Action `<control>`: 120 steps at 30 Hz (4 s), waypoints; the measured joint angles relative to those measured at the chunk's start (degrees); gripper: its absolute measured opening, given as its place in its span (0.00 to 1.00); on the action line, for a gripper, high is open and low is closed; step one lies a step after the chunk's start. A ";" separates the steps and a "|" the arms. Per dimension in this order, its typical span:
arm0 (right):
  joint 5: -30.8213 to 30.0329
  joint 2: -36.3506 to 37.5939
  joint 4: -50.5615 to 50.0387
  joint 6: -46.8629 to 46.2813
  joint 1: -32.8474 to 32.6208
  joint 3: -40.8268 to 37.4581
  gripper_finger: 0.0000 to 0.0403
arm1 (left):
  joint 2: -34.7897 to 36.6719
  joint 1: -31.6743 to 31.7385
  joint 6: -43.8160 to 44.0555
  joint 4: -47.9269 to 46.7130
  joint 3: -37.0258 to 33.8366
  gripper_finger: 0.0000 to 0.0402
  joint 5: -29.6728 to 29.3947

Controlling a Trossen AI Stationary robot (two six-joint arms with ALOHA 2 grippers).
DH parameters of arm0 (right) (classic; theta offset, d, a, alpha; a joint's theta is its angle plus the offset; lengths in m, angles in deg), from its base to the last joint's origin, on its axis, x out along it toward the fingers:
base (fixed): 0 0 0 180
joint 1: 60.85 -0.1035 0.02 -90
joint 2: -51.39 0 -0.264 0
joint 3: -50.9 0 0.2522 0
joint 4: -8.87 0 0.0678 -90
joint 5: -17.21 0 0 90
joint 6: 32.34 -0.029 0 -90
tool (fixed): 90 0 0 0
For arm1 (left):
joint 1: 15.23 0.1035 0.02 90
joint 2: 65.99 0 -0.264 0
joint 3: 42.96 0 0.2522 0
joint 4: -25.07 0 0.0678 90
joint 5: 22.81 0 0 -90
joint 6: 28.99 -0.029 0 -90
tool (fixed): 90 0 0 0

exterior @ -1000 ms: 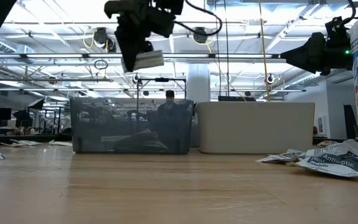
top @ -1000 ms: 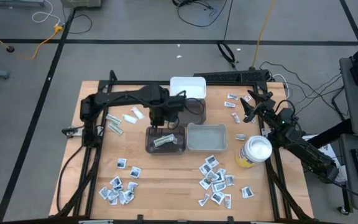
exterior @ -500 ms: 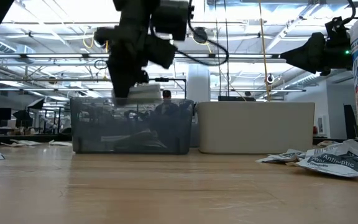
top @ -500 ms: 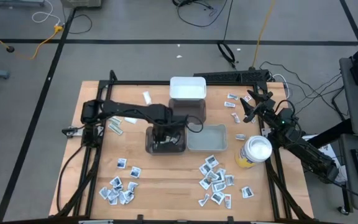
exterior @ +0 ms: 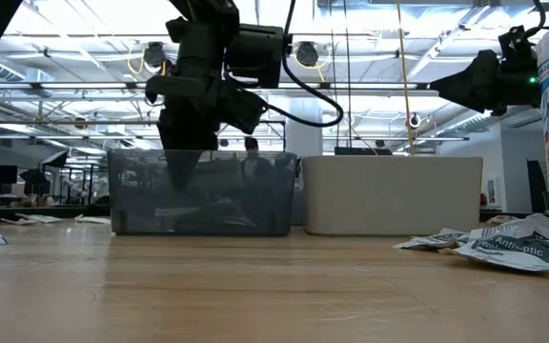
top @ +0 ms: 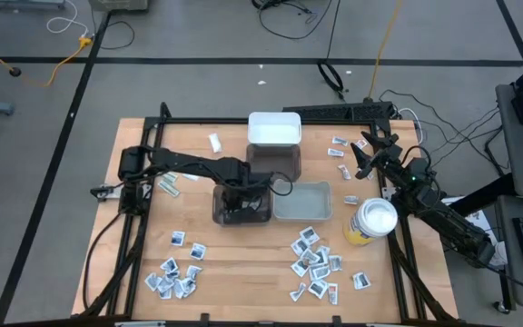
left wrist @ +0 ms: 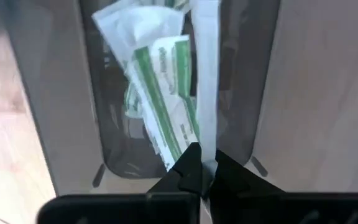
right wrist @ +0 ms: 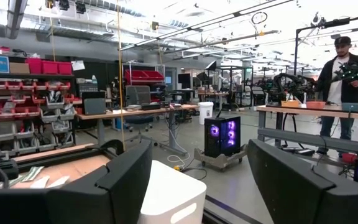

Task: Pick & Place First Aid Supplies
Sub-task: Put the white bandage into the bottom black bin

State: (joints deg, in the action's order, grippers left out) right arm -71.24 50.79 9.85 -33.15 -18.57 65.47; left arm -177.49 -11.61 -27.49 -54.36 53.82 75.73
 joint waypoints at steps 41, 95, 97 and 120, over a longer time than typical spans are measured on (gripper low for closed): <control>0.02 0.00 -0.02 0.00 -0.01 0.01 0.65 | 11.25 11.43 22.74 -8.15 0.11 0.71 -0.39; 0.01 -0.02 -0.02 0.00 -0.01 0.01 0.65 | -7.50 46.55 36.61 -10.46 11.82 0.71 3.09; 0.00 -0.01 -0.02 0.00 -0.01 0.00 0.65 | -7.52 46.52 36.63 -8.11 9.88 0.71 3.23; 0.00 -0.02 0.00 0.01 -0.01 0.01 0.65 | -7.28 46.14 36.46 5.28 -0.28 0.46 2.38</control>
State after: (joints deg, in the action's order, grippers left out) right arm -71.24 50.77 9.85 -33.14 -18.58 65.48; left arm -184.77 34.52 8.96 -49.09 53.54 78.11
